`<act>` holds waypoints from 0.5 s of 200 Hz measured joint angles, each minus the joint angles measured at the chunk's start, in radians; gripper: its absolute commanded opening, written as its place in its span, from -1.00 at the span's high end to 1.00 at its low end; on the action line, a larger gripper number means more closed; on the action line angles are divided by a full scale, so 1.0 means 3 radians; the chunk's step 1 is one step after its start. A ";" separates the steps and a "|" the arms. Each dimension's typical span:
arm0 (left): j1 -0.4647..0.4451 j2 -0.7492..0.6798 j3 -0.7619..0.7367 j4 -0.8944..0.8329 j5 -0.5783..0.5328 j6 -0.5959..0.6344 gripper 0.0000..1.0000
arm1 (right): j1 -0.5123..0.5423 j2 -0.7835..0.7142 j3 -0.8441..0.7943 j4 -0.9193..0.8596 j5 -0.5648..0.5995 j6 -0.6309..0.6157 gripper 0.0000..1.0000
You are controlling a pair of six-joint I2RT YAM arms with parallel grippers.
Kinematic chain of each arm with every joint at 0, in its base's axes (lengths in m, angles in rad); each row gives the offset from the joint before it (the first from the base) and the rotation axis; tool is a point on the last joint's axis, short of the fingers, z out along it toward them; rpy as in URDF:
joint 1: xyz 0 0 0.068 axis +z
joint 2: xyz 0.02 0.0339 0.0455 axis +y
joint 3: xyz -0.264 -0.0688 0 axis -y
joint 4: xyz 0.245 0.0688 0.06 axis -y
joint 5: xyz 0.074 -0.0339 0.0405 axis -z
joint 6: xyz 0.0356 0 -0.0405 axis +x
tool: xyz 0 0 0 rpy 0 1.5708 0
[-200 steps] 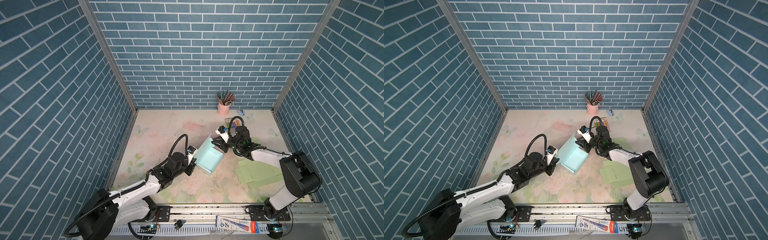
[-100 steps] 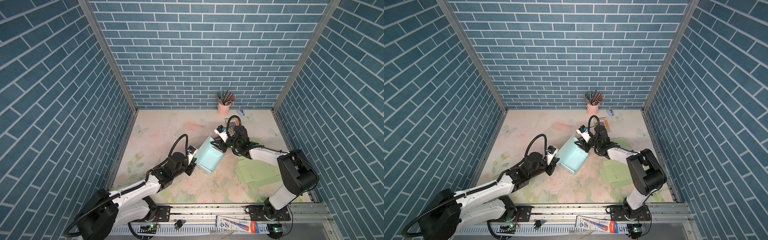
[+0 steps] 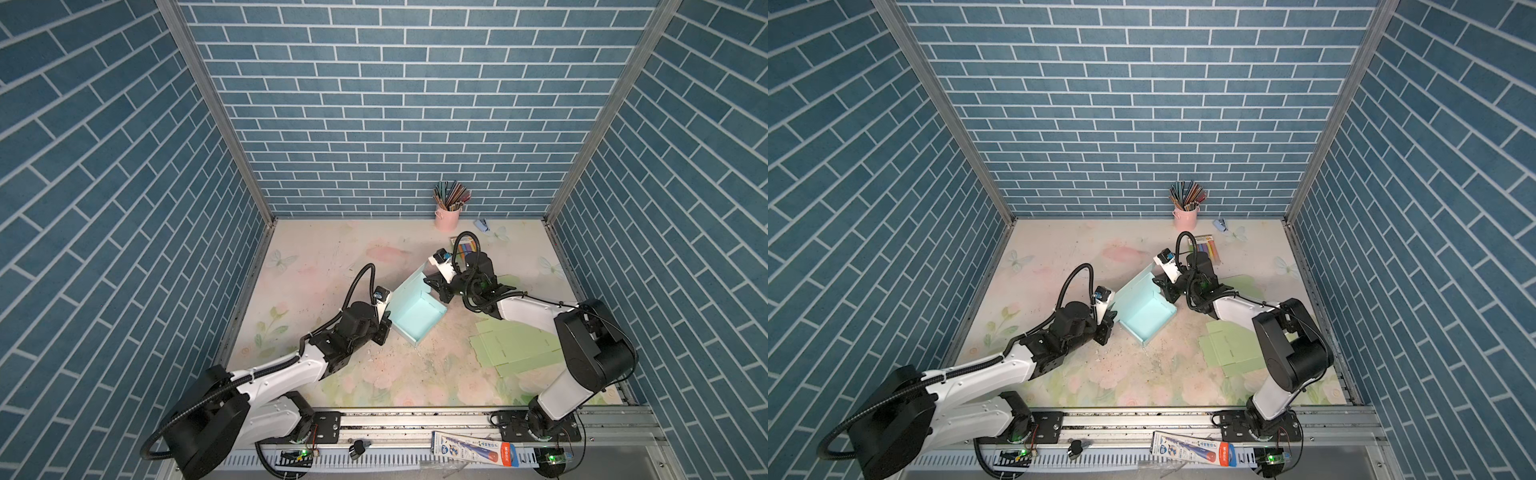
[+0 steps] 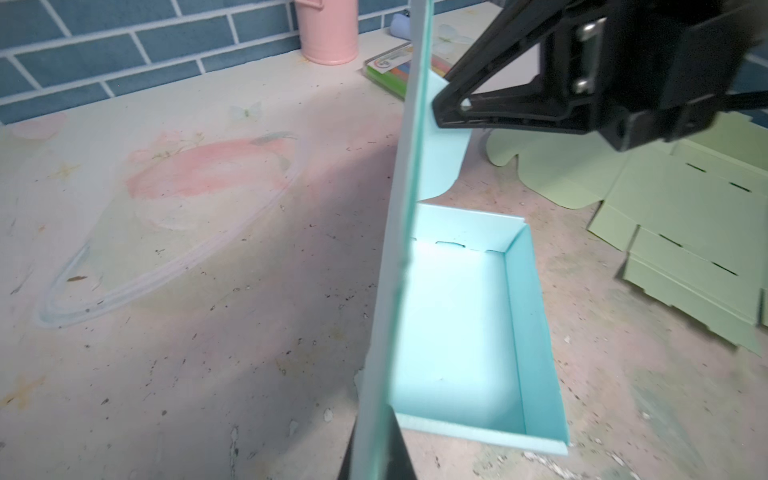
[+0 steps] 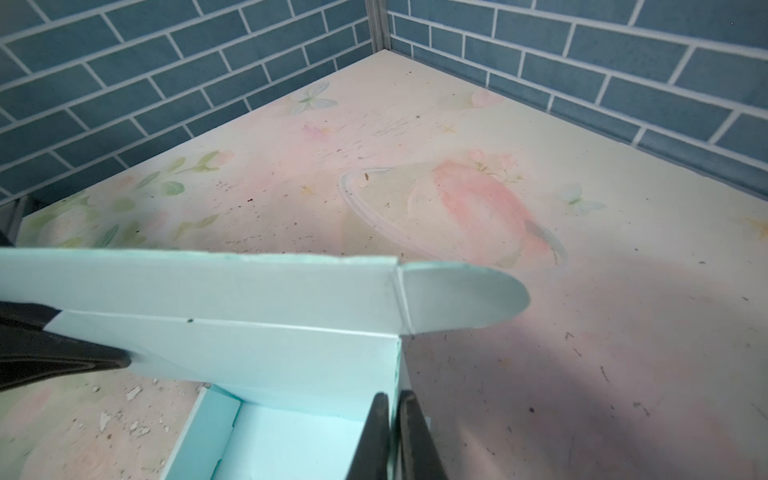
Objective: Fold the paper box
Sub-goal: 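Tilt the lid panel over the box with the right gripper while left holds box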
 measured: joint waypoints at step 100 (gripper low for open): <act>0.0024 0.0680 0.0357 0.0291 -0.1204 -0.0553 0.93 | 0.0360 -0.0178 -0.0209 0.0384 0.0654 0.0520 0.69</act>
